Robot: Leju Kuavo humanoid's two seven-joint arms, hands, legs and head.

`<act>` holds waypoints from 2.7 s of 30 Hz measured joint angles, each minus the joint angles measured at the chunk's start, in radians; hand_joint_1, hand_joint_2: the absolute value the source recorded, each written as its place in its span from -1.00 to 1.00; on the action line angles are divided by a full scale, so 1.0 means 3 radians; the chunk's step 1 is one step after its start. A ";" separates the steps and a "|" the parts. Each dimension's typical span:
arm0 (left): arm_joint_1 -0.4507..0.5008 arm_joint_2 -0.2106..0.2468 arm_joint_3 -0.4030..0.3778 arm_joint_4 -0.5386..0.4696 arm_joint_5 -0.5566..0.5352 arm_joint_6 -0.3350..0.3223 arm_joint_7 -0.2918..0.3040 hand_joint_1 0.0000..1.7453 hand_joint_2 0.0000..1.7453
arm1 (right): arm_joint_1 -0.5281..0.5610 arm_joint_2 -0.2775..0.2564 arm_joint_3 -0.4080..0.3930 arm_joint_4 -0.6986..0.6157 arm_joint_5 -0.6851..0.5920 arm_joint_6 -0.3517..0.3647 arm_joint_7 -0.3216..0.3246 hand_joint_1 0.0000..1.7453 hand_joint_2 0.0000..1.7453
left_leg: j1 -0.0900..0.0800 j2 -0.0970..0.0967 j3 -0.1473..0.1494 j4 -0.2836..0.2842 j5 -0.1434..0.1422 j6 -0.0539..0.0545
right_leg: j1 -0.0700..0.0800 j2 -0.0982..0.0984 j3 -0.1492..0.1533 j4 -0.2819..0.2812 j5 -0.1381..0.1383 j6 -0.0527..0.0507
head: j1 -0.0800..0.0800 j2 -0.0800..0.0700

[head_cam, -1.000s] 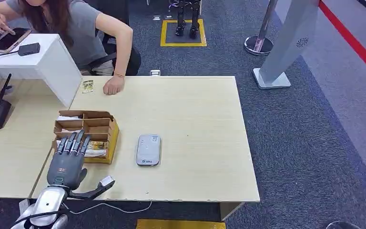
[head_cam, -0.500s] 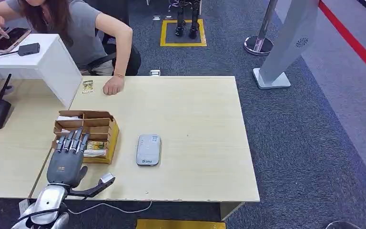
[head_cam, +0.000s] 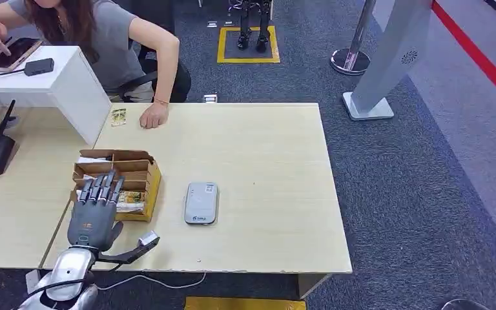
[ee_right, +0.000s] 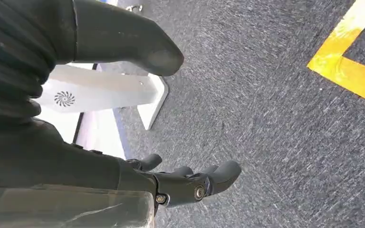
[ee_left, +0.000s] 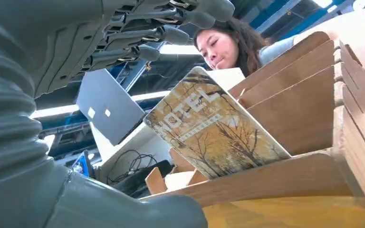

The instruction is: Pass the card to the sensor for recognition and then transmit it.

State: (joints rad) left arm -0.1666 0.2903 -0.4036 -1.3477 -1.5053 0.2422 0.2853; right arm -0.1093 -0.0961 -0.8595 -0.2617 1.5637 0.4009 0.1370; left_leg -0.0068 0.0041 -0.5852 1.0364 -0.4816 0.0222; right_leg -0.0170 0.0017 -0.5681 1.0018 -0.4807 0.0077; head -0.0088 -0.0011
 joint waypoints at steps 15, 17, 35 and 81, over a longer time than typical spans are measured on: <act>-0.0003 -0.0043 0.0000 0.0042 0.0029 -0.0001 -0.0018 1.00 1.00 | -0.0003 0.0000 -0.0001 0.0000 0.0001 0.0000 0.0000 -1.00 1.00 | 0.0000 0.0000 0.0000 0.0000 0.0000 0.0000 | 0.0000 0.0000 0.0000 0.0000 0.0000 0.0000 | 0.0000 0.0000; -0.0003 -0.0044 0.0000 0.0047 0.0029 -0.0001 -0.0018 1.00 1.00 | -0.0003 0.0000 0.0000 0.0000 0.0001 0.0000 0.0000 -1.00 1.00 | 0.0000 0.0000 0.0000 0.0000 0.0000 0.0000 | 0.0000 0.0000 0.0000 0.0000 0.0000 0.0000 | 0.0000 0.0000; 0.0003 -0.0046 0.0000 0.0066 0.0036 -0.0003 -0.0047 1.00 1.00 | 0.0003 0.0001 0.0000 0.0001 0.0001 0.0000 0.0000 -1.00 1.00 | 0.0000 0.0000 0.0000 0.0000 0.0000 0.0000 | 0.0000 0.0000 0.0000 0.0000 0.0000 0.0000 | 0.0000 0.0000; -0.1097 0.0928 -0.0581 0.0292 -0.0207 0.0743 0.0097 1.00 1.00 | -0.0180 0.0098 0.0250 0.0001 0.0006 0.0000 0.0041 -1.00 1.00 | 0.0004 -0.0001 0.0000 0.0000 0.0011 -0.0008 | 0.0003 0.0000 -0.0001 0.0002 0.0008 -0.0001 | 0.0000 0.0000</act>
State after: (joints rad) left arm -0.4956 0.5688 -0.5779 -1.2602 -1.5675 0.4653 0.3145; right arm -0.1633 -0.0668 -0.7844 -0.2613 1.5656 0.4009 0.1492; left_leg -0.0055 0.0036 -0.5850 1.0364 -0.4784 0.0199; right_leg -0.0160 0.0017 -0.5684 1.0023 -0.4784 0.0073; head -0.0088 -0.0011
